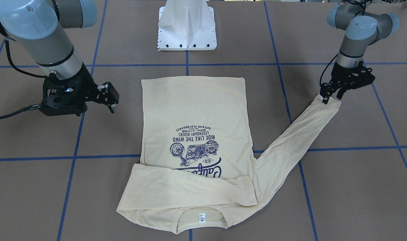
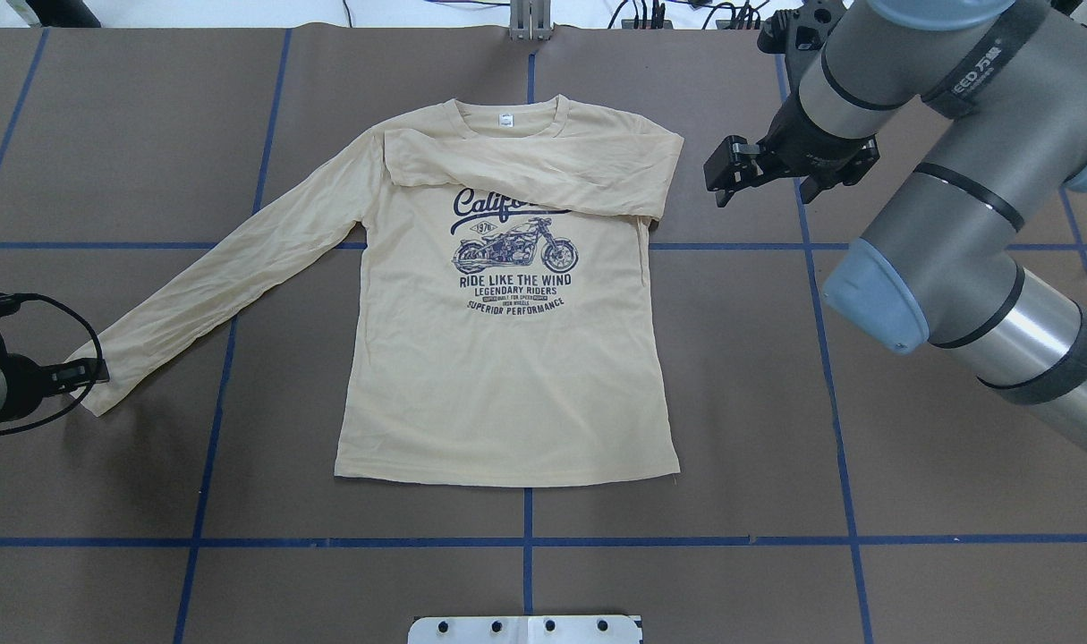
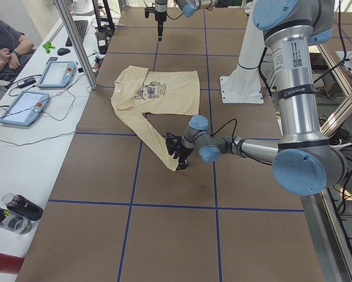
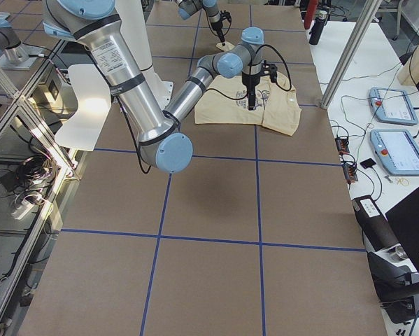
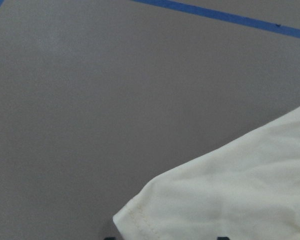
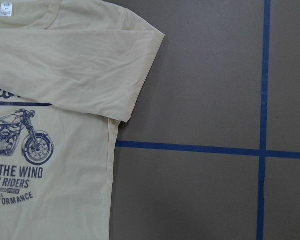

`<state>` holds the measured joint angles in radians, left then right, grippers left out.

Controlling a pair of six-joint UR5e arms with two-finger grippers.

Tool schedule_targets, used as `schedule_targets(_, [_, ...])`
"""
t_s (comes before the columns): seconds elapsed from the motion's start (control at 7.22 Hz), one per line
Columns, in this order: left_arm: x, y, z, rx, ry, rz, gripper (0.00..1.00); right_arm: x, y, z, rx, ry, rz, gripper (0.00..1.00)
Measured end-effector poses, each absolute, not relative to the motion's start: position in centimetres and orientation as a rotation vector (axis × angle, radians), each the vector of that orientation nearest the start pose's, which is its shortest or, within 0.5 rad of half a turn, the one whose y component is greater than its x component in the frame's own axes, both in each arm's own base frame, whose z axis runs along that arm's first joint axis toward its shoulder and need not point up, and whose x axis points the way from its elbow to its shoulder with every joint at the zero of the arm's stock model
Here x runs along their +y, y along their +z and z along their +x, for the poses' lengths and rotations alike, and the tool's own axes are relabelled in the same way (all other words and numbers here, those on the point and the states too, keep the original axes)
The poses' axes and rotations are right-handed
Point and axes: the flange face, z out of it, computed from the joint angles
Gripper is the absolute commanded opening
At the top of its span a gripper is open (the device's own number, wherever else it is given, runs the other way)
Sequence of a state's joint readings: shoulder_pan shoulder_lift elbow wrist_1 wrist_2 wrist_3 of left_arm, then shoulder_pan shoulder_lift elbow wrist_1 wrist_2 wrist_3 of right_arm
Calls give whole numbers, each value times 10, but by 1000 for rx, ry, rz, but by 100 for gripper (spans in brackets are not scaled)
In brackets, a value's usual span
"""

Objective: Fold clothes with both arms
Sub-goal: 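Move the left gripper down to the other sleeve cuff and grasp it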

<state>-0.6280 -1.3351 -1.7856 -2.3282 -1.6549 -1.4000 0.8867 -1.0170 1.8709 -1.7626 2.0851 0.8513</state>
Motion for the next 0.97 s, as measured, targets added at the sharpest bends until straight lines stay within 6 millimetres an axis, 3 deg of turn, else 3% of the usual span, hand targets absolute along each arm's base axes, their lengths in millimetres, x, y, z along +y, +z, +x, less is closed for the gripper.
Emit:
schedule_targets(0.42, [-354, 591, 279, 713, -403, 209, 63, -528, 235, -322, -807, -12, 121, 100])
schedule_targets(0.83, [-353, 591, 281, 715, -403, 206, 37, -529, 235, -321, -807, -12, 121, 100])
schedule_targets(0.97, [-353, 591, 281, 716, -403, 204, 33, -529, 235, -321, -807, -12, 120, 100])
